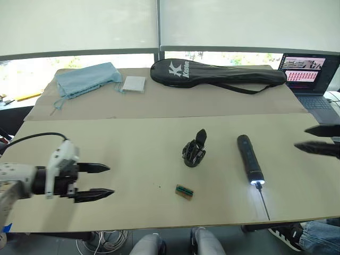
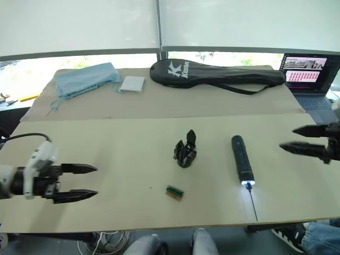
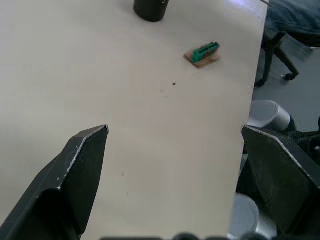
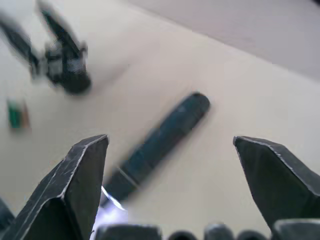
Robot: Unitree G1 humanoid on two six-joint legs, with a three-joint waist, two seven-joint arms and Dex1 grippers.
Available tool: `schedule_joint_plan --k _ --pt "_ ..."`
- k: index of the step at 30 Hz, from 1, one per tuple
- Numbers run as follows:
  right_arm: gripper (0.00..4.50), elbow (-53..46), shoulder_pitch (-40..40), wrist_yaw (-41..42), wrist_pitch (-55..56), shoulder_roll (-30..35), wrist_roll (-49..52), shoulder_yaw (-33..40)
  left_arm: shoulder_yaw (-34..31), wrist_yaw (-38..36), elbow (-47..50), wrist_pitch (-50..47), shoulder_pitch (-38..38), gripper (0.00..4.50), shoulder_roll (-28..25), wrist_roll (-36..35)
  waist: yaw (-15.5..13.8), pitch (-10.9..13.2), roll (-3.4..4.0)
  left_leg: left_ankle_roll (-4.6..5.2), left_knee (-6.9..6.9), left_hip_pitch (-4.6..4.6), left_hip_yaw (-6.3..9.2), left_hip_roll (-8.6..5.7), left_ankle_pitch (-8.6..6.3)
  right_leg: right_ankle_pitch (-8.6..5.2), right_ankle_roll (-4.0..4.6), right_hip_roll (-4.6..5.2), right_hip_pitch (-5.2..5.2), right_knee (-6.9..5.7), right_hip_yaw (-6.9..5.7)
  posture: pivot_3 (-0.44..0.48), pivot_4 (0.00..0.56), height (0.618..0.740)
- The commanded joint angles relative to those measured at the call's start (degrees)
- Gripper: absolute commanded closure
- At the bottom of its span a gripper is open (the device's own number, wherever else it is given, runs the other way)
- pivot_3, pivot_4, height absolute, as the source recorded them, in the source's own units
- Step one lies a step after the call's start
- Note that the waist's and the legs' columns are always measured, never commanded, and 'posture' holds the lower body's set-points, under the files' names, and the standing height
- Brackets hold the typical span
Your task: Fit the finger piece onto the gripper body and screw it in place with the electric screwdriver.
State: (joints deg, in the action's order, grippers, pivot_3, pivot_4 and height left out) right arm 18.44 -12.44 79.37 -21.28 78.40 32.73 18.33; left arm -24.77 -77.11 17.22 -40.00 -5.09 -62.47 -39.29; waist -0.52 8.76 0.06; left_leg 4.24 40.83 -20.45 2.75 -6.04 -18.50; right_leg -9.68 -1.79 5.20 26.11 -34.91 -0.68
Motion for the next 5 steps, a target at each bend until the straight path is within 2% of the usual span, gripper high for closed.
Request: schedule_joint_plan --k 1,5 --pt "0.10 10.0 -5.2 5.1 12.0 0.6 -5.7 -1.0 -5.2 0.1 -5.7 0.9 2.1 0.00 -1.3 -0.2 0.2 0.0 0.28 0.02 -0.03 0.03 -0.07 -0.07 0.00 0.00 0.00 0.09 0.00 -0.01 0.06 0.000 0.150 0.736" --pt "0.10 15.6 -11.6 11.0 11.3 -0.9 -7.3 -4.6 -2.9 2.4 -9.3 5.0 6.9 0.00 1.1 1.3 0.5 0.0 0.42 -0.04 -0.10 0.19 -0.14 0.04 0.01 0.02 0.06 0.26 -0.04 -0.06 0.14 0.000 0.150 0.736"
